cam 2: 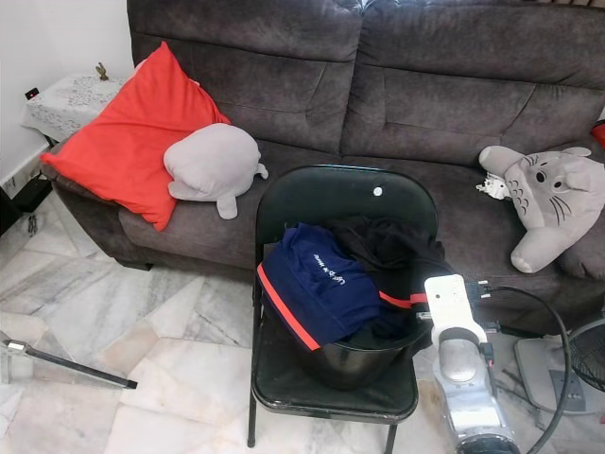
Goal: Hang hanger
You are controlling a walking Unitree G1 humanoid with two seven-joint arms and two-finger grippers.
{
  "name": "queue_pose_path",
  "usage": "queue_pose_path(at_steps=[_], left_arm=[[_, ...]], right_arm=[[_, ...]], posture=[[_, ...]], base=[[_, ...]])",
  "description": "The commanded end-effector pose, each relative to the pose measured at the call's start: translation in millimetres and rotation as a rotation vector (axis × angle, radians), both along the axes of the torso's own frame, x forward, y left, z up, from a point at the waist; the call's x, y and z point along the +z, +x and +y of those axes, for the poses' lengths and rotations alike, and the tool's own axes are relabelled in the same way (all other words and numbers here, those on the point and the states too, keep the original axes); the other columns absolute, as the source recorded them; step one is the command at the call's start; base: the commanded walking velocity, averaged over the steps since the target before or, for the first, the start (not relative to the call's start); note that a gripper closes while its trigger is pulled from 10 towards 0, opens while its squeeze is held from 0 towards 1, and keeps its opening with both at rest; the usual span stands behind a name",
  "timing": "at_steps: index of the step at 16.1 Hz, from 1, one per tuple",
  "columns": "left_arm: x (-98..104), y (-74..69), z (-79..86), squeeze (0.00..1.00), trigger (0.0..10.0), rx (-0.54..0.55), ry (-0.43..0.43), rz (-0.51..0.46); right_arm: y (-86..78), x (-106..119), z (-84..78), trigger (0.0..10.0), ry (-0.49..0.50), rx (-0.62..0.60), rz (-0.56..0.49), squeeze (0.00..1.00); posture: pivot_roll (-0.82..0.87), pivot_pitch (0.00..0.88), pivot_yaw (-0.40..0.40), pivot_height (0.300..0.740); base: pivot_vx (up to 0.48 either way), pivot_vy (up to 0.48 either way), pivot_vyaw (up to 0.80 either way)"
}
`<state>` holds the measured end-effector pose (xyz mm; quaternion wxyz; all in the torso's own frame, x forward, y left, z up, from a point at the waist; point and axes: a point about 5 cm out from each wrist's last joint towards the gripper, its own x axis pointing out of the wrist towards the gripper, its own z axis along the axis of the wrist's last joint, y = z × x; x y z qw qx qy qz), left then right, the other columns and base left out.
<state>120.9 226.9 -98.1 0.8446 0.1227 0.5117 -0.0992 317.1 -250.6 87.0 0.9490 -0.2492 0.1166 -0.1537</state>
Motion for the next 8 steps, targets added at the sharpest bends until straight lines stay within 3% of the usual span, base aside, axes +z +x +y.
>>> queue_pose_path(at_steps=[1, 5, 6, 7, 8], left_arm=[[-2.1, -8.9, 3.6, 0.0, 10.0, -0.013, 0.014, 0.034], [-2.2, -9.3, 3.4, 0.0, 10.0, -0.013, 0.014, 0.035], [-2.2, -9.3, 3.5, 0.0, 10.0, -0.012, 0.014, 0.035], [-2.3, -9.4, 3.3, 0.0, 10.0, -0.014, 0.014, 0.036], [-2.3, -9.3, 3.2, 0.0, 10.0, -0.015, 0.014, 0.036]], right_arm=[[1.0, 0.3, -3.1, 10.0, -0.016, -0.003, 0.011, 1.0], [1.0, -2.8, -7.4, 10.0, -0.117, 0.014, 0.062, 0.96], [-2.1, -5.6, -11.1, 10.0, -0.146, 0.002, 0.082, 0.11], [-7.0, -11.1, -15.9, 10.0, -0.162, -0.024, 0.107, 0.0], [-9.8, -15.1, -19.1, 10.0, -0.166, -0.043, 0.123, 0.0]], posture=[[0.0, 0.113, -0.021, 0.74], [0.0, 0.112, -0.023, 0.74], [0.0, 0.111, -0.022, 0.74], [-0.01, 0.109, -0.021, 0.74], [0.0, 0.108, -0.02, 0.74]], base=[[0.0, 0.0, 0.0], [0.0, 0.0, 0.0], [0.0, 0.0, 0.0], [0.0, 0.0, 0.0], [0.0, 0.0, 0.0]])
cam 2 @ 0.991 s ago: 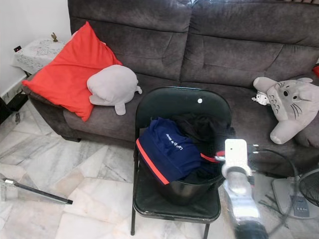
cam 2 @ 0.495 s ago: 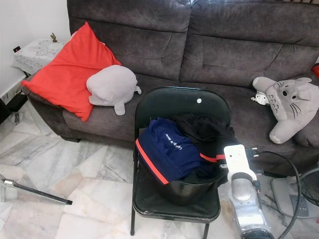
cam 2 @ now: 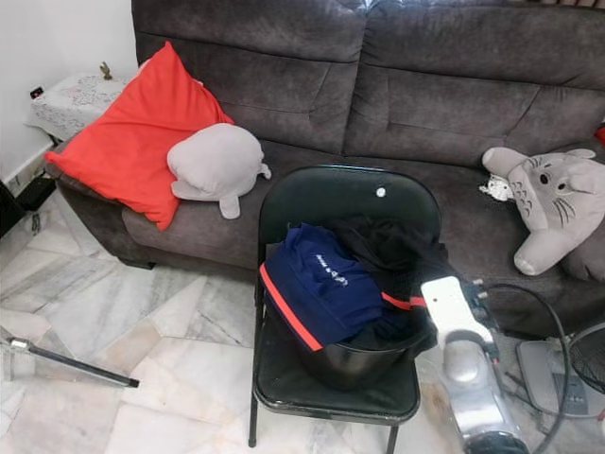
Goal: Hang hanger
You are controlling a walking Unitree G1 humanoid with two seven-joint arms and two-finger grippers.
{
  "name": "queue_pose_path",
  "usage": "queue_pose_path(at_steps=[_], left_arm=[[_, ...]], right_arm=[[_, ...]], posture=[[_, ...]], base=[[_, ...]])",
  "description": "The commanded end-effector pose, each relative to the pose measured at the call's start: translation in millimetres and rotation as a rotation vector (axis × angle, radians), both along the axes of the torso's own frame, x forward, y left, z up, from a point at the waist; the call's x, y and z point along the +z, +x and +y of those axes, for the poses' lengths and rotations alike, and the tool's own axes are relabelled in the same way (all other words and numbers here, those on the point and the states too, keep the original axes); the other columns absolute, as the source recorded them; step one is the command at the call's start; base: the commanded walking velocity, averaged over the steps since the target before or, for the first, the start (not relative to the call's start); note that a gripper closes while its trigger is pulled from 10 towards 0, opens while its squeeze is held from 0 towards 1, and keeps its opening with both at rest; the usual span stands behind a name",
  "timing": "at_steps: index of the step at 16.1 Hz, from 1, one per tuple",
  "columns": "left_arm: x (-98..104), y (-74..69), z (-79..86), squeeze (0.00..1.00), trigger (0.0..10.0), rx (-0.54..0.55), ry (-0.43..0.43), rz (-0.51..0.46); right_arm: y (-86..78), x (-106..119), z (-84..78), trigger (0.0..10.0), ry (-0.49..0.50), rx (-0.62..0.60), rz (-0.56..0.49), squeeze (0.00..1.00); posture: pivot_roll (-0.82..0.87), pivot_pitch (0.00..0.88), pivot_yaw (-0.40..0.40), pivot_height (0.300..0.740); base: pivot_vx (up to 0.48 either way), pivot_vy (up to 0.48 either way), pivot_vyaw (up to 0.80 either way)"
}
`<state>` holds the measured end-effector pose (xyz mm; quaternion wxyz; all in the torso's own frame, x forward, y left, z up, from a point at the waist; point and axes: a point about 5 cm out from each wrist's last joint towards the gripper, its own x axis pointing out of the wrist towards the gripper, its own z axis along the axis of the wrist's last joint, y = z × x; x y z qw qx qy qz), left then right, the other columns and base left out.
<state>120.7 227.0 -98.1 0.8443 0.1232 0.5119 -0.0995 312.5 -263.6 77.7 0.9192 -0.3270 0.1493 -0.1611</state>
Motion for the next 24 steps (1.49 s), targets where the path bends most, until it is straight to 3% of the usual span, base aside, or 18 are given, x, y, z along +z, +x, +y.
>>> queue_pose_path(at_steps=[1, 4, 6, 12, 14, 16, 18, 20, 24], left_arm=[[-2.2, -9.1, 3.1, 0.0, 10.0, -0.015, 0.013, 0.035], [-2.1, -8.8, 3.1, 0.0, 10.0, -0.015, 0.013, 0.033], [-2.0, -8.6, 3.2, 0.0, 10.0, -0.016, 0.014, 0.033], [-1.8, -7.9, 3.4, 0.0, 10.0, -0.015, 0.014, 0.03], [-1.7, -7.6, 3.6, 0.0, 10.0, -0.015, 0.015, 0.03], [-1.6, -7.2, 3.3, 0.0, 10.0, -0.017, 0.015, 0.029], [-1.6, -7.0, 3.2, 0.0, 10.0, -0.017, 0.015, 0.029], [-1.7, -7.2, 3.0, 0.0, 10.0, -0.014, 0.015, 0.028], [-1.7, -7.1, 2.6, 0.0, 10.0, -0.016, 0.013, 0.028]], right_arm=[[-5.8, -6.7, -6.9, 10.0, -0.014, -0.029, 0.035, 0.0], [-9.0, -6.1, -11.4, 10.0, -0.052, -0.065, 0.021, 0.0], [-10.9, 0.5, -16.2, 10.0, -0.079, -0.108, -0.045, 0.0], [-10.7, 2.6, -10.0, 10.0, -0.059, -0.101, -0.148, 0.0], [-4.6, 7.7, -5.9, 10.0, -0.06, -0.078, -0.174, 0.0], [26.5, 39.9, 9.5, 10.0, -0.064, 0.039, -0.274, 0.0], [43.1, 58.8, 21.5, 10.0, -0.093, 0.115, -0.312, 0.0], [49.4, 51.5, 32.8, 10.0, -0.089, 0.18, -0.207, 0.0], [28.8, 13.6, 28.4, 10.0, -0.046, 0.13, -0.091, 0.0]], posture=[[0.0, 0.107, -0.021, 0.74], [0.0, 0.104, -0.023, 0.74], [0.0, 0.106, -0.022, 0.74], [0.0, 0.109, -0.022, 0.74], [0.0, 0.109, -0.022, 0.74], [0.0, 0.111, -0.018, 0.74], [0.0, 0.112, -0.016, 0.74], [0.0, 0.115, -0.02, 0.74], [0.0, 0.125, -0.015, 0.74]], base=[[0.0, 0.0, 0.0], [0.0, 0.0, 0.0], [0.0, 0.0, 0.0], [0.0, 0.0, 0.0], [0.0, 0.0, 0.0], [0.0, 0.0, 0.0], [0.0, 0.0, 0.0], [0.0, 0.0, 0.0], [0.0, 0.0, 0.0]])
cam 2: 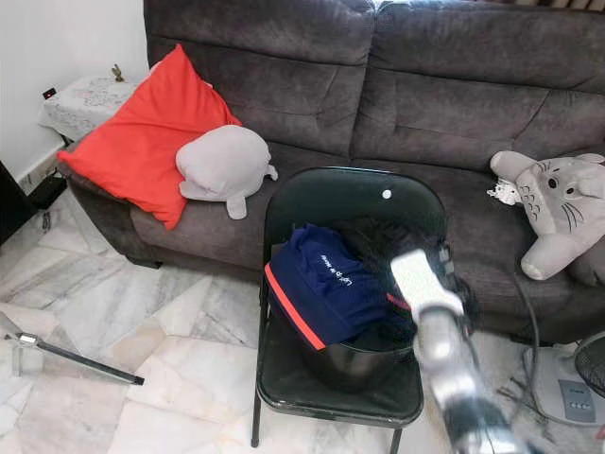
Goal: Hang hanger
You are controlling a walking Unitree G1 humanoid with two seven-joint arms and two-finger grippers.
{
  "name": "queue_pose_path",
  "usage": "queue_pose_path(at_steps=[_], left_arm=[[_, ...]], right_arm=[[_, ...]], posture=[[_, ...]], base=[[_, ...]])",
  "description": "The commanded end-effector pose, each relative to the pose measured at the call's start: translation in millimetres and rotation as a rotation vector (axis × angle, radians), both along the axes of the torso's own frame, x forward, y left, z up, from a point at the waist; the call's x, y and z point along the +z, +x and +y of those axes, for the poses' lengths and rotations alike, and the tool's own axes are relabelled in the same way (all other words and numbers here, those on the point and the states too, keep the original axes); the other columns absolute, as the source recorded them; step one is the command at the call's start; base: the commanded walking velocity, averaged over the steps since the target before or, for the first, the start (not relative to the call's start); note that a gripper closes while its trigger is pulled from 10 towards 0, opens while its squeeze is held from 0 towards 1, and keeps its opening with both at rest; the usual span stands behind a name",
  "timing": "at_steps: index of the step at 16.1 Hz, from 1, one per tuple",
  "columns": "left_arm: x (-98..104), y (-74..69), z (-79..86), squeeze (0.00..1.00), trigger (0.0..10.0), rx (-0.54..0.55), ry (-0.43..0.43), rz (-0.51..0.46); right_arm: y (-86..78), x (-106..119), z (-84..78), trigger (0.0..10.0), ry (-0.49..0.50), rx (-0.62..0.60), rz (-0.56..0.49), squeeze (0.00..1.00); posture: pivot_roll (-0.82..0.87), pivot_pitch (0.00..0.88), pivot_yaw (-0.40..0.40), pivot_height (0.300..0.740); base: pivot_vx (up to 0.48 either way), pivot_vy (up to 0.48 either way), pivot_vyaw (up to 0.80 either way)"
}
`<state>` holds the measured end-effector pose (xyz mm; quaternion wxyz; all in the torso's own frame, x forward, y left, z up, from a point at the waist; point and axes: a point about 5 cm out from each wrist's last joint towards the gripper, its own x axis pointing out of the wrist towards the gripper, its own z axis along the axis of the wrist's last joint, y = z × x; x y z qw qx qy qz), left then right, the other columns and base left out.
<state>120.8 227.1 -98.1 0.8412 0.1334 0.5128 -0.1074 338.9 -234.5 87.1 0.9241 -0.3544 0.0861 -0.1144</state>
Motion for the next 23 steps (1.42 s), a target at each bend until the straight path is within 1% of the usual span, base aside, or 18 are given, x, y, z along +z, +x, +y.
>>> queue_pose_path(at_steps=[1, 4, 5, 7, 8, 9, 10, 12, 13, 14, 15, 16, 17, 18, 19, 21, 23], left_arm=[[-1.8, -7.3, 2.5, 0.0, 10.0, 0.006, 0.004, 0.025], [-1.6, -6.9, 2.8, 0.0, 10.0, 0.006, 0.001, 0.026], [-1.6, -6.8, 3.0, 0.0, 10.0, 0.007, 0.002, 0.025], [-1.5, -6.7, 3.2, 0.0, 10.0, 0.008, 0.002, 0.025], [-1.4, -6.6, 3.5, 0.0, 10.0, 0.008, 0.003, 0.025], [-1.4, -6.6, 3.6, 0.0, 10.0, 0.008, 0.004, 0.025], [-1.4, -6.7, 3.7, 0.0, 10.0, 0.008, 0.004, 0.025], [-1.4, -6.5, 3.5, 0.0, 10.0, 0.008, 0.004, 0.024], [-1.3, -6.3, 3.3, 0.0, 10.0, 0.005, 0.004, 0.025], [-1.3, -6.2, 3.5, 0.0, 10.0, 0.005, 0.005, 0.024], [-1.3, -6.4, 3.7, 0.0, 10.0, 0.004, 0.006, 0.025], [-1.3, -6.8, 4.1, 0.0, 10.0, 0.007, 0.007, 0.025], [-1.3, -6.9, 4.3, 0.0, 10.0, 0.007, 0.008, 0.025], [-1.3, -7.0, 4.2, 0.0, 10.0, 0.005, 0.008, 0.025], [-1.2, -6.8, 4.4, 0.0, 10.0, 0.004, 0.008, 0.025], [-1.3, -7.1, 4.8, 0.0, 10.0, 0.001, 0.011, 0.027], [-1.3, -7.2, 4.9, 0.0, 10.0, 0.0, 0.011, 0.028]], right_arm=[[-6.6, -8.8, -5.6, 10.0, 0.003, -0.033, 0.037, 0.0], [-17.1, -25.3, -10.7, 10.0, -0.006, -0.048, 0.103, 0.0], [-18.6, -27.5, -11.1, 10.0, -0.009, -0.049, 0.113, 0.0], [-18.6, -27.8, -11.5, 10.0, -0.009, -0.055, 0.114, 0.0], [-17.4, -24.6, -11.7, 10.0, -0.007, -0.068, 0.089, 0.0], [-14.7, -16.7, -11.8, 10.0, -0.003, -0.078, 0.028, 0.0], [-9.3, -0.8, -12.2, 10.0, 0.006, -0.09, -0.085, 0.0], [-0.9, 16.8, -9.6, 10.0, -0.02, -0.052, -0.175, 0.0], [12.9, 37.1, -1.8, 10.0, -0.091, 0.043, -0.226, 0.0], [20.4, 50.5, -2.9, 10.0, -0.136, 0.047, -0.254, 0.0], [24.1, 55.7, -7.8, 10.0, -0.133, 0.013, -0.25, 0.0], [22.4, 43.9, -15.9, 10.0, -0.11, -0.052, -0.147, 0.0], [15.2, 20.1, -14.3, 10.0, -0.084, -0.045, -0.006, 0.0], [-6.7, -20.5, -4.3, 10.0, -0.063, -0.009, 0.127, 0.0], [-15.2, -32.5, -0.2, 10.0, -0.059, 0.0, 0.146, 0.0], [-28.2, -46.8, -0.5, 10.0, -0.036, -0.022, 0.165, 0.0], [-28.7, -46.8, -2.5, 10.0, -0.051, -0.023, 0.168, 0.0]], posture=[[-0.01, 0.124, -0.015, 0.74], [-0.01, 0.124, -0.014, 0.74], [-0.01, 0.124, -0.014, 0.74], [-0.01, 0.122, -0.013, 0.74], [0.0, 0.121, -0.012, 0.74], [0.0, 0.121, -0.012, 0.74], [0.0, 0.12, -0.01, 0.74], [0.0, 0.121, -0.006, 0.74], [0.0, 0.121, -0.004, 0.74], [0.0, 0.121, -0.004, 0.74], [0.0, 0.119, -0.008, 0.74], [0.0, 0.118, -0.007, 0.74], [0.0, 0.119, -0.005, 0.74], [0.0, 0.122, -0.003, 0.74], [0.0, 0.126, 0.001, 0.74], [-0.01, 0.12, -0.001, 0.74], [-0.01, 0.116, -0.003, 0.74]], base=[[0.0, 0.0, 0.0], [0.0, 0.0, 0.0], [0.0, 0.0, 0.0], [0.0, 0.0, 0.0], [0.0, 0.0, 0.0], [0.0, 0.0, 0.0], [0.0, 0.0, 0.0], [0.0, 0.0, 0.0], [0.0, 0.0, 0.0], [0.0, 0.0, 0.0], [0.0, 0.0, 0.0], [0.0, 0.0, 0.0], [0.0, 0.0, 0.0], [0.0, 0.0, 0.0], [0.0, 0.0, 0.0], [0.0, 0.0, 0.0], [0.0, 0.0, 0.0]])
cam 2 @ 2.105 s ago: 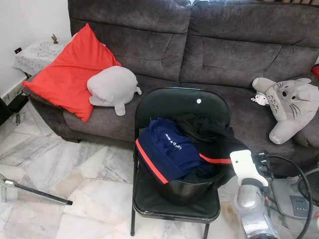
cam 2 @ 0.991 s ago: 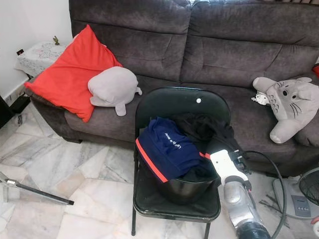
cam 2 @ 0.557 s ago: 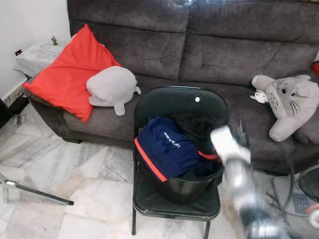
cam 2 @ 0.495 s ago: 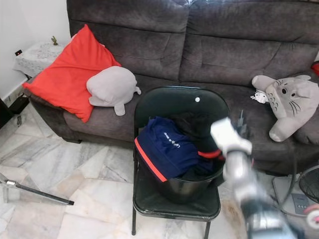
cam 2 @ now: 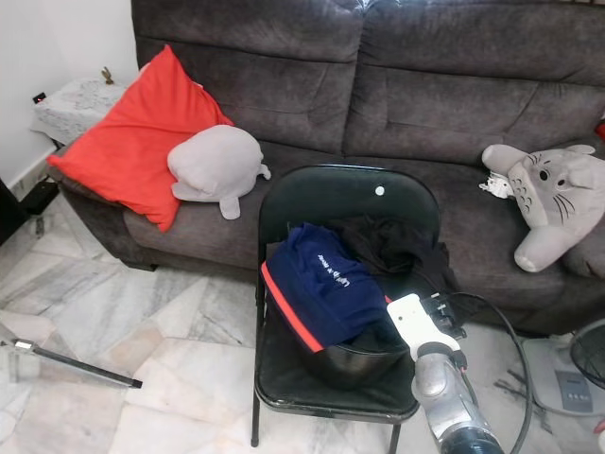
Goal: Hang hanger
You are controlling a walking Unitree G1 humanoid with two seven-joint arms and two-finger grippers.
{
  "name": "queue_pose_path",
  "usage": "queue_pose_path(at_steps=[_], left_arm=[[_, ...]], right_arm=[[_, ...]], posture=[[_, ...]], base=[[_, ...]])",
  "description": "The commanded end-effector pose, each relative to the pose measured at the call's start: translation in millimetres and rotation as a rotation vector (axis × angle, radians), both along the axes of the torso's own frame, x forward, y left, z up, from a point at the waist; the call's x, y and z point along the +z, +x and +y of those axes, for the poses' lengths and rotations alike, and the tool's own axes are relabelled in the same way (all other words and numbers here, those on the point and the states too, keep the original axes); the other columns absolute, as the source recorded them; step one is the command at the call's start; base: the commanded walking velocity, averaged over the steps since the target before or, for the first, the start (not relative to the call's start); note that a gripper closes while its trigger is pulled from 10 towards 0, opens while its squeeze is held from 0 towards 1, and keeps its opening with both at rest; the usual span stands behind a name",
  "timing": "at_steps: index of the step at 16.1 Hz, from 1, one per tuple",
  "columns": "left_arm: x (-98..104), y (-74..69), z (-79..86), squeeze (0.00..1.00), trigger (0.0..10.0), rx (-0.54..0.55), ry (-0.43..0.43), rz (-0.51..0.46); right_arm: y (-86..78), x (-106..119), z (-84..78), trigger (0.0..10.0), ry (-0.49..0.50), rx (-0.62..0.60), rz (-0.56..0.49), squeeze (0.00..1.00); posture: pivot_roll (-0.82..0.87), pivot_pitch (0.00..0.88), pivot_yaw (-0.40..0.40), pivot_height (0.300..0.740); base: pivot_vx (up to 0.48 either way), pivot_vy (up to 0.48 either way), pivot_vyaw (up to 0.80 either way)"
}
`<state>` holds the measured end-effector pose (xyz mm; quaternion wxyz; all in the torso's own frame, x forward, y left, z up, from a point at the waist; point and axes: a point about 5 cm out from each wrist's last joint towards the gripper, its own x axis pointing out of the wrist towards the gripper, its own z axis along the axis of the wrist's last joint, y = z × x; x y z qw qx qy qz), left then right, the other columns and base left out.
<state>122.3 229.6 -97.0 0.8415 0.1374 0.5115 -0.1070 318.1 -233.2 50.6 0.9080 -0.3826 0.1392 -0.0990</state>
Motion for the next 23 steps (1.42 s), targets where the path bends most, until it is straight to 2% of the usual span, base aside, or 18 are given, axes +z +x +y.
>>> queue_pose_path(at_steps=[1, 3, 5, 6, 7, 10, 13, 15, 16, 17, 18, 19, 22, 23], left_arm=[[-2.3, -8.5, 2.5, 0.0, 10.0, 0.004, 0.004, 0.031], [-2.3, -8.6, 2.6, 0.0, 10.0, 0.008, 0.005, 0.03], [-2.3, -8.7, 2.6, 0.0, 10.0, 0.008, 0.006, 0.029], [-2.3, -8.8, 2.7, 0.0, 10.0, 0.007, 0.006, 0.029], [-2.3, -8.9, 2.7, 0.0, 10.0, 0.006, 0.006, 0.029], [-2.5, -9.3, 2.2, 0.0, 10.0, 0.011, 0.004, 0.029], [-2.6, -9.6, 1.9, 0.0, 10.0, 0.011, 0.002, 0.029], [-2.7, -9.8, 1.9, 0.0, 10.0, 0.011, 0.001, 0.03], [-2.7, -9.8, 1.9, 0.0, 10.0, 0.011, 0.001, 0.03], [-2.7, -9.8, 2.1, 0.0, 10.0, 0.01, 0.001, 0.03], [-2.6, -9.8, 2.2, 0.0, 10.0, 0.009, 0.002, 0.031], [-2.6, -9.8, 2.3, 0.0, 10.0, 0.01, 0.003, 0.031], [-2.6, -9.9, 2.5, 0.0, 10.0, 0.011, 0.004, 0.03], [-2.6, -10.0, 2.7, 0.0, 10.0, 0.011, 0.004, 0.03]], right_arm=[[-6.6, -7.9, -5.8, 10.0, -0.005, -0.022, 0.046, 0.0], [-2.2, 2.3, -9.8, 10.0, -0.014, -0.039, -0.01, 0.0], [6.3, 24.5, -10.4, 10.0, -0.032, -0.044, -0.169, 0.0], [15.5, 49.0, -8.0, 10.0, -0.021, -0.031, -0.312, 0.0], [18.1, 54.8, -6.6, 10.0, -0.008, -0.024, -0.34, 0.0], [21.4, 51.8, 3.8, 10.0, 0.011, 0.003, -0.31, 0.0], [14.6, 34.6, 0.1, 10.0, 0.089, -0.071, -0.233, 0.0], [15.1, 35.3, -2.3, 10.0, 0.079, -0.062, -0.235, 0.0], [17.9, 40.9, -2.5, 10.0, 0.074, -0.05, -0.259, 0.0], [25.5, 55.9, -4.0, 10.0, 0.055, -0.038, -0.311, 0.0], [37.1, 80.9, -6.5, 10.0, 0.022, -0.023, -0.389, 0.0], [43.3, 92.8, -6.9, 10.0, -0.01, -0.009, -0.411, 0.0], [57.5, 110.8, 1.2, 10.0, -0.099, 0.074, -0.395, 0.0], [61.9, 111.5, 7.1, 10.0, -0.114, 0.119, -0.354, 0.0]], posture=[[0.0, 0.112, -0.005, 0.74], [0.0, 0.108, -0.005, 0.74], [0.0, 0.106, -0.005, 0.74], [0.0, 0.107, -0.005, 0.74], [0.0, 0.108, -0.007, 0.74], [0.0, 0.114, -0.011, 0.74], [0.0, 0.122, -0.011, 0.74], [0.0, 0.124, -0.01, 0.74], [0.0, 0.124, -0.01, 0.74], [0.01, 0.127, -0.008, 0.74], [0.01, 0.127, -0.008, 0.74], [0.01, 0.127, -0.008, 0.74], [0.01, 0.127, -0.007, 0.74], [0.01, 0.129, -0.007, 0.74]], base=[[0.0, 0.0, 0.0], [0.0, 0.0, 0.0], [0.0, 0.0, 0.0], [0.0, 0.0, 0.0], [0.0, 0.0, 0.0], [0.0, 0.0, 0.0], [0.0, 0.0, 0.0], [0.0, 0.0, 0.0], [0.0, 0.0, 0.0], [0.0, 0.0, 0.0], [0.0, 0.0, 0.0], [0.0, 0.0, 0.0], [0.0, 0.0, 0.0], [0.0, 0.0, 0.0]])
